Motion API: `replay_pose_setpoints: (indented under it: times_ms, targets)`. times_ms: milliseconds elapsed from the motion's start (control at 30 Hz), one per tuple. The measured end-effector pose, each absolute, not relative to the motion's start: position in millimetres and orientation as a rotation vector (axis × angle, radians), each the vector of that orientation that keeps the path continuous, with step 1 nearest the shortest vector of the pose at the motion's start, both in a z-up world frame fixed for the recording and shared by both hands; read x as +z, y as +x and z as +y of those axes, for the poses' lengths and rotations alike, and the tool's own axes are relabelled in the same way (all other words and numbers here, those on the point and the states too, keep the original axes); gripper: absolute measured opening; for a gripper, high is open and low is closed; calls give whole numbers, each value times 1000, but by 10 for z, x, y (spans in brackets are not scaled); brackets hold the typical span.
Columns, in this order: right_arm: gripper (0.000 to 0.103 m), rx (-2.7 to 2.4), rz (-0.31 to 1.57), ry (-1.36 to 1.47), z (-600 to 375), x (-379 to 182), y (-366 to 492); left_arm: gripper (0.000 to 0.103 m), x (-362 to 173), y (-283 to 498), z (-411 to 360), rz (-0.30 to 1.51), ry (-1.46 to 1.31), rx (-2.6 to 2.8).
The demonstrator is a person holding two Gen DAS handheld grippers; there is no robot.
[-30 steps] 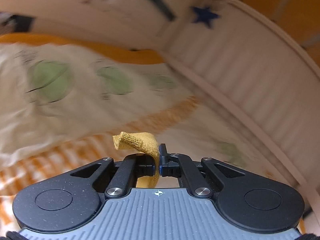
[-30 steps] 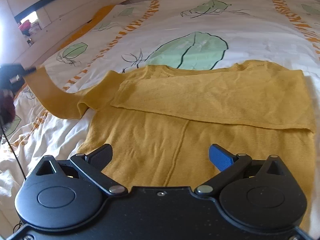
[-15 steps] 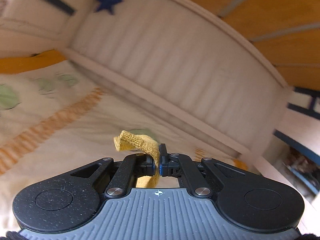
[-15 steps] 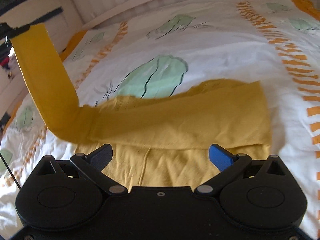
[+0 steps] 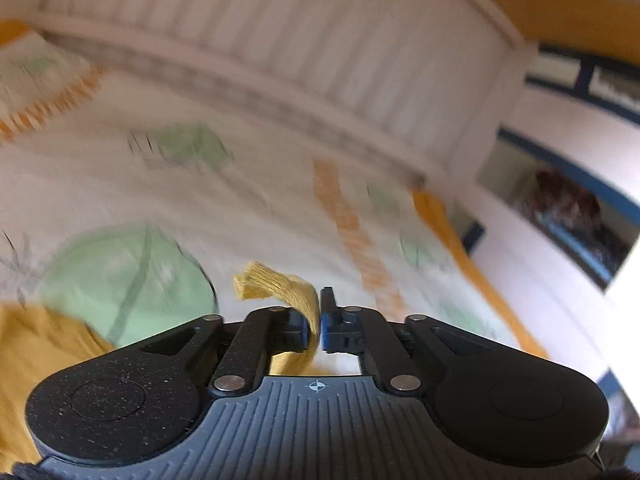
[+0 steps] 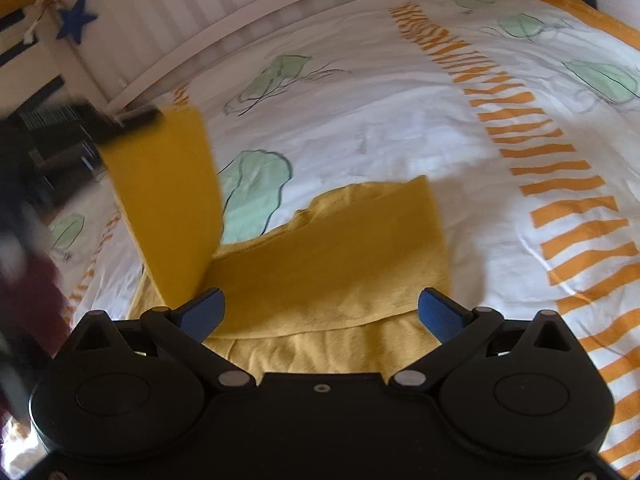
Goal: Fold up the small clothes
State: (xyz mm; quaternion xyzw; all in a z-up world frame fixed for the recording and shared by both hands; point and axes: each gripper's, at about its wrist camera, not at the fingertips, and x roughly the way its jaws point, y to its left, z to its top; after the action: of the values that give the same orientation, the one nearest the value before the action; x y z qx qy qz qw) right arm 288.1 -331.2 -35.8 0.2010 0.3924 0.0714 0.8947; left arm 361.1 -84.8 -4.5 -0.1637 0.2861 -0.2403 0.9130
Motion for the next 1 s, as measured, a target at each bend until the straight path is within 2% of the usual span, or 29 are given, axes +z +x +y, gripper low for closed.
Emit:
replay_pose_setpoints:
  times_ms: [33, 67, 167, 333, 600, 767, 1000]
  targets:
    - [102, 140, 816, 428, -3347, -357, 2894, 36, -126, 3615, -886, 617, -321, -508]
    - [102, 135, 817, 438, -3385, -359, 2902, 40, -200, 3600, -932, 634, -298, -525]
    - [102, 117, 816, 455, -3471, -368, 2905, 41, -154, 3535, -941, 616, -247, -569]
    - [102, 109, 807, 464, -3515, -392, 2905, 51, -12, 3408, -568, 551, -204, -538]
    - [102, 147, 770, 461, -3462, -495, 2969, 54, -386, 3257, 249, 664, -20, -277]
    - [102, 168, 740, 438, -3387, -583, 3052, 54, -689, 3279, 798, 761, -96, -152]
    - [102, 170, 721, 445, -3383, -709, 3157, 54, -860, 3401, 1052, 831, -129, -114]
